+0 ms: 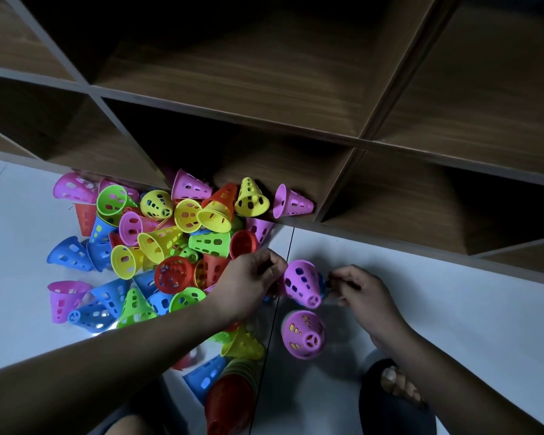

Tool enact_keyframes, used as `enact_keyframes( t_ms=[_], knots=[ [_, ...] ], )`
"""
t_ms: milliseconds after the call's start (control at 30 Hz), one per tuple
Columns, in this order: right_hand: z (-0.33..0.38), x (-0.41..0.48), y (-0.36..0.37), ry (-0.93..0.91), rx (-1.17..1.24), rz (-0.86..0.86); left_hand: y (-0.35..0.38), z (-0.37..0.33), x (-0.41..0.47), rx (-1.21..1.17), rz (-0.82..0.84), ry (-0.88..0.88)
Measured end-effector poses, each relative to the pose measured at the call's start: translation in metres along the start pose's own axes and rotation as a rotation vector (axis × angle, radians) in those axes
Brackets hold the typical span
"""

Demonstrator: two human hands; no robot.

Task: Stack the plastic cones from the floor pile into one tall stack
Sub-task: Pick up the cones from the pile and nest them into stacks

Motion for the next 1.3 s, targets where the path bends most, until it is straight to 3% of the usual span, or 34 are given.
enact_keyframes(
  t_ms=[267,400,467,533,633,767,1000,1067,1233,1300],
  knots=[
    [0.035,0.01,-0.009,-0.186,-0.268,-0.117,-0.001,0.011,0.016,0.183,-0.015,0.037],
    [0.022,0.019,-0.004,-0.006,-0.468,0.004,-0.012,0.01,0.015,0.393,-0.058,0.145],
    [0.005,0.015,0.005,0.122,-0.431,0.127,-0.016,0.013,0.013,0.556,-0.051,0.213],
    [-0.005,0.006,0.021,0.237,-0.217,0.234,-0.014,0.024,0.012,0.719,-0.001,0.224],
    [0.0,0.0,0.04,0.257,-0.004,0.308,-0.011,0.041,0.011,0.878,0.057,0.178],
    [0.003,0.012,0.049,0.22,-0.011,0.331,-0.007,0.037,0.013,0.971,0.046,0.225],
    [0.05,0.033,0.05,0.104,-0.239,0.436,-0.03,0.026,0.01,1.033,-0.076,0.265],
    [0.08,0.039,0.044,-0.055,-0.474,0.381,-0.037,0.029,0.01,1.032,-0.096,0.24],
    [0.188,0.021,0.051,-0.874,-1.105,0.054,-0.047,0.04,0.013,0.958,-0.125,0.185],
    [0.197,0.016,0.066,-0.994,-1.269,0.034,-0.051,0.042,0.014,0.845,-0.137,0.159]
  ],
)
Point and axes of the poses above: each hand's wrist, its own x-axis towards the middle knuckle, its own y-axis out of the palm, z = x × y, the point moved 9 cm from there along x, towards the middle knuckle, and after that the axes turned 6 degrees about -x, right-handed, at the moved point
